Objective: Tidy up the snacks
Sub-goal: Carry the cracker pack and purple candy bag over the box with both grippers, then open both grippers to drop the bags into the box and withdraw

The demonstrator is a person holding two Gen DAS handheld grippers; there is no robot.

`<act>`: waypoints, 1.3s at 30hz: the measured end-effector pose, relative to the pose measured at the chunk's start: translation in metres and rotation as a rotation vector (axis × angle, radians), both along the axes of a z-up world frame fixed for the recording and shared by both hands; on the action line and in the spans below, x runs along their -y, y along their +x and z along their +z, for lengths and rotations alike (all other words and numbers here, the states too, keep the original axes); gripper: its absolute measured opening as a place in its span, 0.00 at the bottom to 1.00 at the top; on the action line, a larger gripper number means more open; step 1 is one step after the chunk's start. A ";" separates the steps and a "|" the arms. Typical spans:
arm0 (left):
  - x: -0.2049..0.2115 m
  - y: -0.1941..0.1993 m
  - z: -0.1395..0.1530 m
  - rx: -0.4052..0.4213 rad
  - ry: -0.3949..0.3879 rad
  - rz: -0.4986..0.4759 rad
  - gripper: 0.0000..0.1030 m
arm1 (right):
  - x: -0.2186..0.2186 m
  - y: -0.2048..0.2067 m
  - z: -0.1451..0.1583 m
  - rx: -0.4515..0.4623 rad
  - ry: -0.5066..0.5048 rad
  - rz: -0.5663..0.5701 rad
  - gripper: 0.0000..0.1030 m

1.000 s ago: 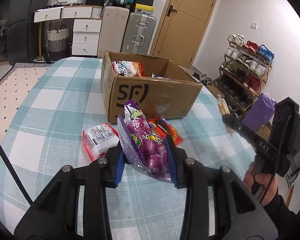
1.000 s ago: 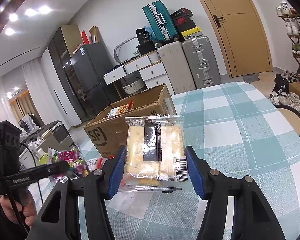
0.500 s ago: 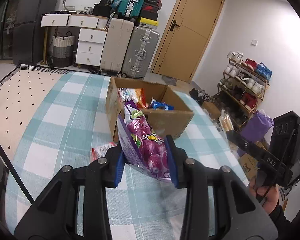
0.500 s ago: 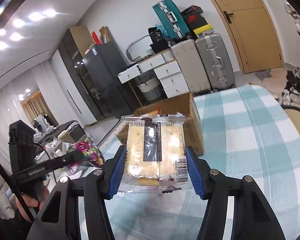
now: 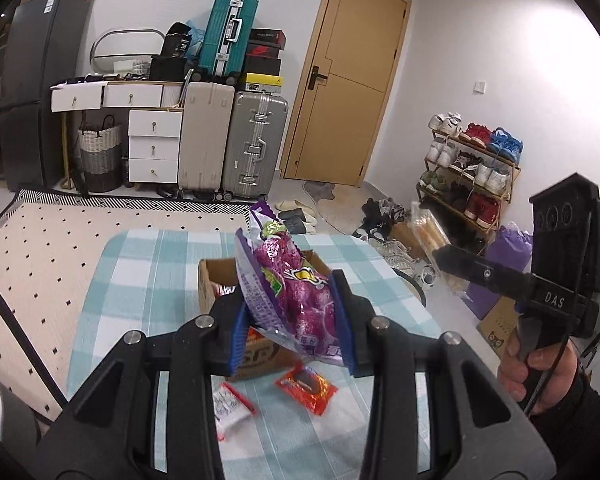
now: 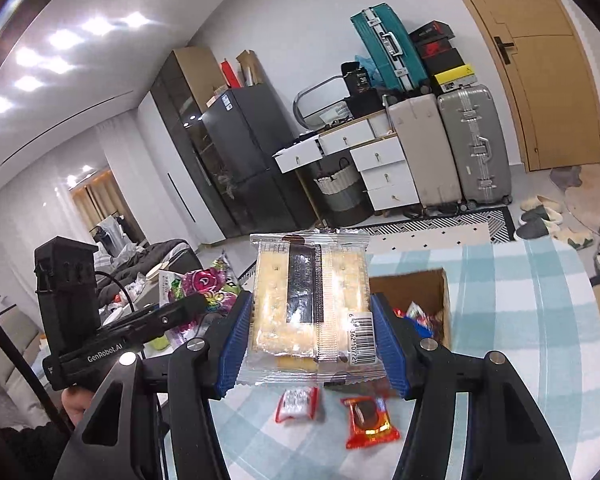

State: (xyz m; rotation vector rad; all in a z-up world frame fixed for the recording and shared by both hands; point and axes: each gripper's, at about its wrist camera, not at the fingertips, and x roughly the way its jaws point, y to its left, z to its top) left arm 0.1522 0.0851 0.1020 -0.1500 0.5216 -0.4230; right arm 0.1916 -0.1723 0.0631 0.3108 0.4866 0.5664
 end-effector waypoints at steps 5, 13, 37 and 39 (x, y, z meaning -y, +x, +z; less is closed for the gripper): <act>0.016 0.029 0.035 -0.003 0.021 -0.021 0.33 | -0.012 0.032 0.028 -0.006 -0.057 0.028 0.57; 0.042 0.100 0.044 -0.084 0.015 -0.035 0.33 | -0.020 0.086 0.040 -0.040 -0.106 0.005 0.57; 0.092 0.225 -0.092 -0.280 0.099 -0.093 0.33 | -0.017 0.177 -0.085 -0.258 -0.150 -0.030 0.59; 0.091 0.226 -0.097 -0.259 0.121 -0.075 0.39 | -0.016 0.175 -0.086 -0.252 -0.157 -0.025 0.63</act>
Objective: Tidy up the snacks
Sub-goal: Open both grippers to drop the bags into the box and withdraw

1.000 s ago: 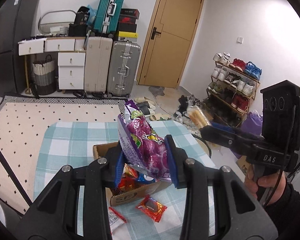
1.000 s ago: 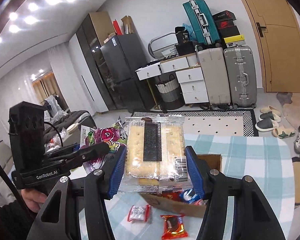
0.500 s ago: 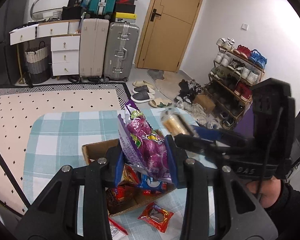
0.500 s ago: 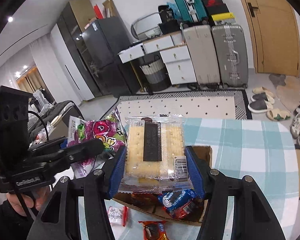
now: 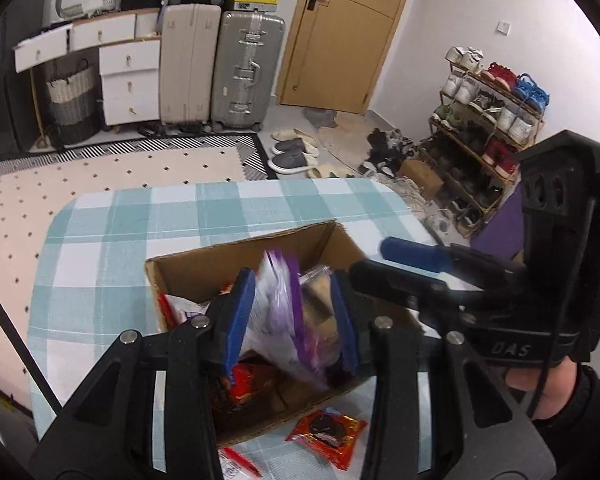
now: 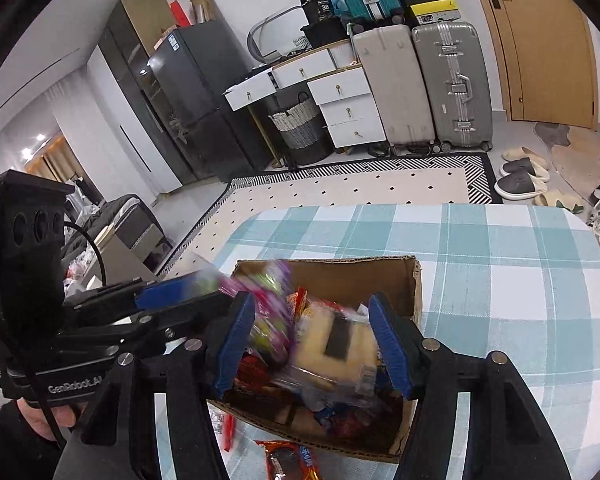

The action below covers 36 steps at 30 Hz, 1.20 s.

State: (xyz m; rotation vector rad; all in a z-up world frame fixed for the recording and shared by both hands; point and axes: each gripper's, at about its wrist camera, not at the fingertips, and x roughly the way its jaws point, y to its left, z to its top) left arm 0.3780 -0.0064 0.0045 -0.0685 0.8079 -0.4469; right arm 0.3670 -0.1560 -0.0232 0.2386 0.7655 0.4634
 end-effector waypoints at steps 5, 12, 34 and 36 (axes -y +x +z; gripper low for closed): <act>-0.003 -0.009 -0.006 0.047 0.043 0.005 0.51 | 0.003 -0.013 0.003 0.036 -0.012 -0.002 0.64; -0.013 -0.049 0.006 0.181 0.073 0.073 0.77 | 0.007 -0.039 0.014 0.085 0.000 0.006 0.69; -0.035 -0.183 0.051 0.333 0.122 0.131 0.82 | 0.004 -0.152 0.027 0.256 0.019 0.003 0.85; -0.037 -0.196 0.054 0.354 0.114 0.138 0.86 | 0.004 -0.163 0.025 0.281 0.013 -0.010 0.89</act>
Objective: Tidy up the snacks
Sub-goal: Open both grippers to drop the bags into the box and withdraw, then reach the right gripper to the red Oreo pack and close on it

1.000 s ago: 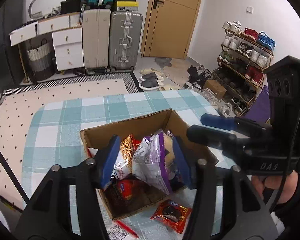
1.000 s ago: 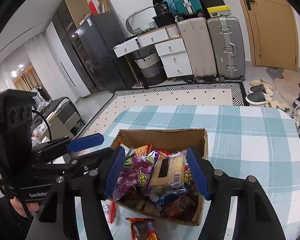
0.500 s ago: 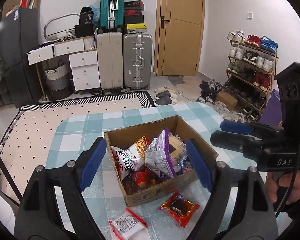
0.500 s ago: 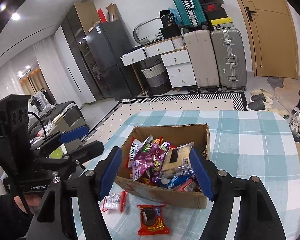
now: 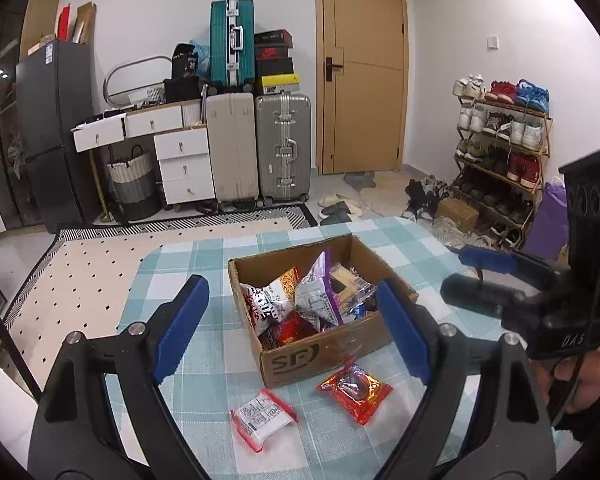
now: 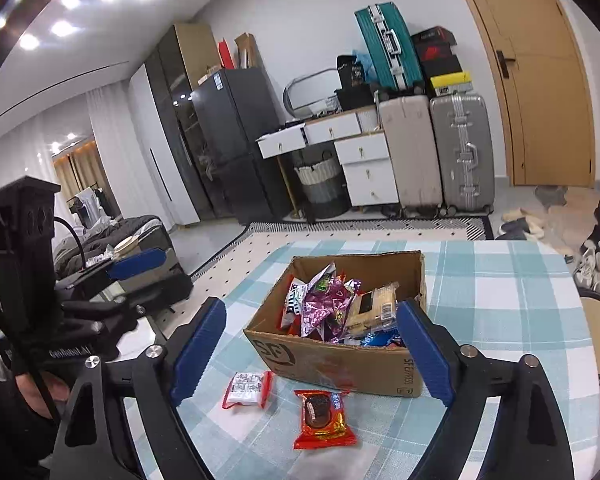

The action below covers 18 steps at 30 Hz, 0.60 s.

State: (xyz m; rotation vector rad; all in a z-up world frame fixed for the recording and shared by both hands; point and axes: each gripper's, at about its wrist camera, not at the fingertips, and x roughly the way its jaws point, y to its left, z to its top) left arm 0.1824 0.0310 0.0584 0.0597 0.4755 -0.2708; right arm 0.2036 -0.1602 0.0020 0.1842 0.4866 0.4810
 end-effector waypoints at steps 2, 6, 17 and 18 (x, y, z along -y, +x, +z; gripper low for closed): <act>-0.003 -0.015 -0.001 0.030 -0.006 0.015 0.96 | -0.001 -0.010 -0.006 0.009 -0.003 -0.004 0.89; -0.007 -0.038 -0.014 0.061 -0.015 0.028 1.00 | -0.003 -0.024 -0.023 0.009 -0.017 -0.015 0.91; -0.035 -0.051 -0.086 -0.013 -0.076 0.143 1.00 | -0.011 -0.052 -0.070 0.017 -0.046 -0.048 0.96; -0.039 -0.048 -0.094 -0.019 -0.085 0.153 1.00 | -0.012 -0.053 -0.072 0.017 -0.052 -0.044 0.98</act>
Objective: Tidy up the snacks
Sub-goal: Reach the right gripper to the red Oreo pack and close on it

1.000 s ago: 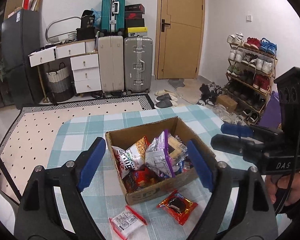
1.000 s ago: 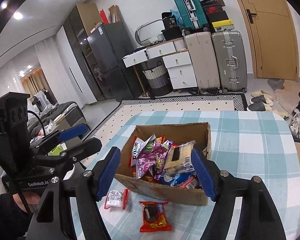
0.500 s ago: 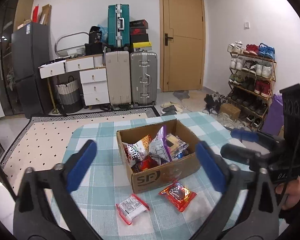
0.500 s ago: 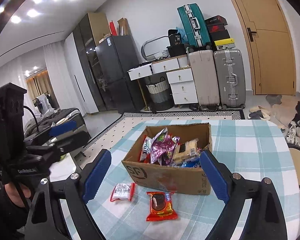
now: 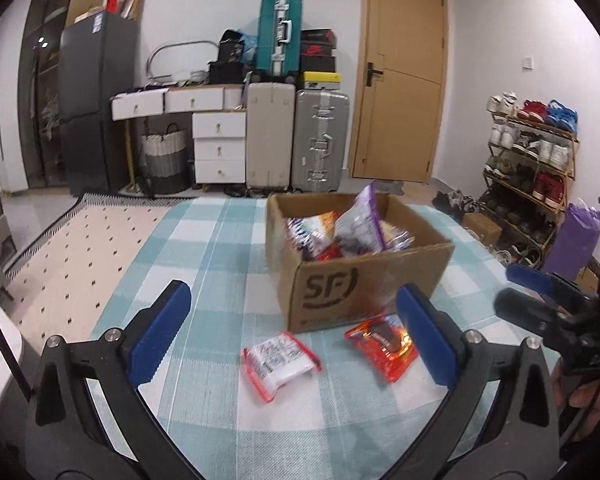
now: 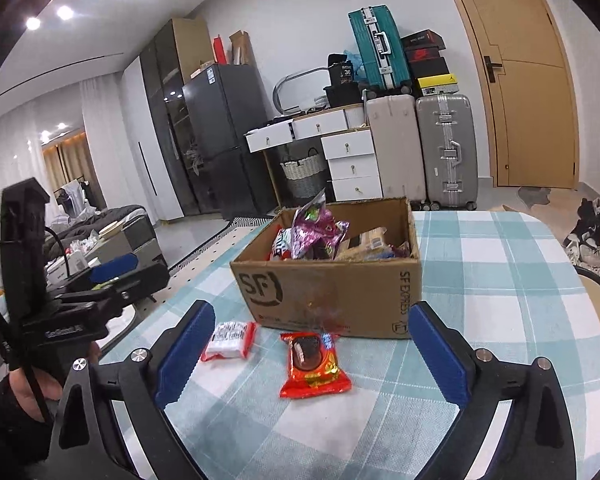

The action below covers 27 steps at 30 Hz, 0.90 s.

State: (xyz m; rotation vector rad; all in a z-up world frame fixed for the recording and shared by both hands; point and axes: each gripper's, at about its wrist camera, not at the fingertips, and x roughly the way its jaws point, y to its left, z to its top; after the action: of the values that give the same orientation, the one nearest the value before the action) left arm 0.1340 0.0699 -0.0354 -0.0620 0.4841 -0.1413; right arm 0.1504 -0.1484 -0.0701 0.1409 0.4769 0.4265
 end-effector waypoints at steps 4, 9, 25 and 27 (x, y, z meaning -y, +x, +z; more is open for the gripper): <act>-0.018 0.005 -0.032 -0.055 -0.040 0.046 1.00 | -0.010 -0.001 -0.015 -0.014 -0.059 0.022 0.99; -0.029 0.009 -0.055 -0.087 -0.042 0.071 1.00 | -0.019 0.010 -0.036 -0.076 -0.069 0.036 0.99; -0.035 0.019 -0.079 -0.143 -0.060 0.084 1.00 | -0.047 0.055 -0.065 -0.176 -0.119 0.017 0.99; -0.034 0.018 -0.078 -0.135 -0.052 0.085 1.00 | -0.053 0.064 -0.068 -0.205 -0.138 0.022 0.99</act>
State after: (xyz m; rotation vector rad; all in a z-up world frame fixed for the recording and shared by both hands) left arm 0.1519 0.1039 -0.1130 -0.1434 0.6119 -0.0669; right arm 0.2141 -0.0958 -0.1377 0.0456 0.7080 0.4009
